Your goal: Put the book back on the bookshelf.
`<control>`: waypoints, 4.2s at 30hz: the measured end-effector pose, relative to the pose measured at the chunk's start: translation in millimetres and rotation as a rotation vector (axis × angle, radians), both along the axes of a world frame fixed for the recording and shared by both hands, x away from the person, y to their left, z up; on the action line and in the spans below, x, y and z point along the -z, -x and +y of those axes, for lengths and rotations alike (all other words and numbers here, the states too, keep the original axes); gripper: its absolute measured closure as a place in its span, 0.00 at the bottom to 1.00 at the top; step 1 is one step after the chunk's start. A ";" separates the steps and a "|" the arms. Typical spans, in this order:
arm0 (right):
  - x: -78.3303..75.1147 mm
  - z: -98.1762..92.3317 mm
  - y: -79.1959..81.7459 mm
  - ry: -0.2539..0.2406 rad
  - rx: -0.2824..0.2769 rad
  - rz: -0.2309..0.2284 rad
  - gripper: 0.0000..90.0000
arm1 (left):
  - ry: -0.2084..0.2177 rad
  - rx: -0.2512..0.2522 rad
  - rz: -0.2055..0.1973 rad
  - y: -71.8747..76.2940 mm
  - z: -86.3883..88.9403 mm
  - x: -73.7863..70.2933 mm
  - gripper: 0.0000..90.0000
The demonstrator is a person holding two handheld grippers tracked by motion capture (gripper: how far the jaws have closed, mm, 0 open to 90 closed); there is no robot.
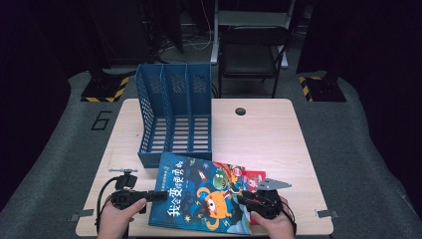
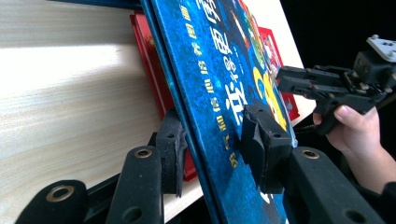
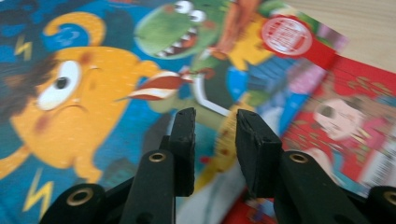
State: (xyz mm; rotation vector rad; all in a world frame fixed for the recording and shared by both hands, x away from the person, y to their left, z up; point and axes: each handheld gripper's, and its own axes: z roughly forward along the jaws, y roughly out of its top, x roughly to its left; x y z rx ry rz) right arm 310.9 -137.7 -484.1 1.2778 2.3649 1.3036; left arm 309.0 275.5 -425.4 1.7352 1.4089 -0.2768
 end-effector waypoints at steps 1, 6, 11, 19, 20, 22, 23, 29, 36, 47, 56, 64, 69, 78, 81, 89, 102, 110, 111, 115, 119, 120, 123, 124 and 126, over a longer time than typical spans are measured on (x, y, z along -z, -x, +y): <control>1.3 -4.4 -1.6 -0.002 0.020 0.011 0.77 | 0.001 -0.001 -0.001 0.1 -0.1 0.0 0.68; 1.4 -11.8 -1.6 0.034 0.069 0.023 0.88 | 0.016 0.002 -0.008 1.0 -0.2 -2.1 0.69; 3.2 -12.7 0.1 0.111 0.083 0.037 1.00 | 0.014 0.007 -0.011 1.2 -0.7 -3.3 0.69; 3.9 -13.1 -0.5 0.102 0.075 0.049 1.00 | 0.001 0.010 -0.010 0.4 -1.9 -6.9 0.69; 4.4 -13.3 -1.0 0.090 0.078 0.050 1.00 | -0.004 0.010 -0.009 0.3 -1.9 -7.3 0.69; 4.2 -12.6 -1.3 0.093 0.073 0.054 1.00 | -0.014 0.007 -0.007 0.2 -2.2 -8.0 0.69; 4.1 -11.6 -1.0 0.097 0.075 0.051 1.00 | -0.021 0.010 -0.003 0.0 -2.0 -8.8 0.68; 4.0 -7.8 -1.7 0.107 0.061 0.040 1.00 | -0.050 0.021 0.015 -2.6 -0.7 -12.5 0.67; 4.7 -6.7 -3.1 0.089 0.059 0.049 1.00 | -0.040 0.035 0.051 -5.4 1.7 -12.6 0.67; 5.1 -4.9 -2.5 0.096 0.063 0.030 1.00 | 0.051 0.063 0.078 -5.8 1.0 -13.4 0.66; 5.3 1.6 -0.6 0.091 0.043 0.029 1.00 | 0.100 0.117 0.087 -6.2 -21.9 -7.4 0.70; 5.6 1.5 -0.4 0.092 0.031 0.023 1.00 | 0.066 0.104 0.089 -5.8 -17.1 -11.6 0.70; 5.4 2.3 0.1 0.090 0.037 0.029 1.00 | 0.074 0.098 0.091 -6.3 -15.2 -12.3 0.72; 6.1 3.1 0.6 0.079 0.031 0.031 1.00 | 0.065 0.106 0.084 -9.6 -14.9 -19.8 0.74; 6.5 5.1 0.5 0.081 0.023 0.020 1.00 | 0.050 0.110 0.082 -10.3 -16.2 -25.6 0.74; 5.5 5.4 -2.1 0.085 0.003 0.029 0.99 | 0.023 0.094 0.078 -12.1 -19.9 -32.6 0.74; 0.4 13.7 -11.8 0.109 -0.051 0.081 0.98 | -0.028 0.141 0.122 -19.2 -14.4 -47.0 0.74; 0.2 20.8 -11.4 0.115 -0.056 0.072 0.97 | -0.057 0.151 0.135 -23.2 -12.7 -56.6 0.74; 0.3 21.5 -11.8 0.117 -0.058 0.070 0.97 | -0.062 0.147 0.128 -23.6 -13.2 -58.0 0.74; -0.2 25.4 -13.4 0.120 -0.063 0.066 0.98 | -0.077 0.143 0.119 -25.6 -14.7 -64.3 0.75; -0.5 27.8 -13.1 0.120 -0.062 0.077 0.98 | -0.097 0.149 0.112 -27.3 -17.4 -73.0 0.75; 0.1 28.5 -13.7 0.122 -0.066 0.064 0.98 | -0.096 0.158 0.111 -28.0 -17.2 -74.4 0.75; 0.2 30.3 -13.1 0.112 -0.063 0.070 0.98 | -0.098 0.160 0.106 -28.7 -18.5 -79.0 0.76; 0.2 30.5 -13.3 0.113 -0.065 0.072 0.98 | -0.105 0.146 0.102 -28.3 -19.9 -79.8 0.76; 0.4 31.5 -13.1 0.107 -0.060 0.072 0.98 | -0.103 0.158 0.107 -29.2 -19.5 -81.5 0.76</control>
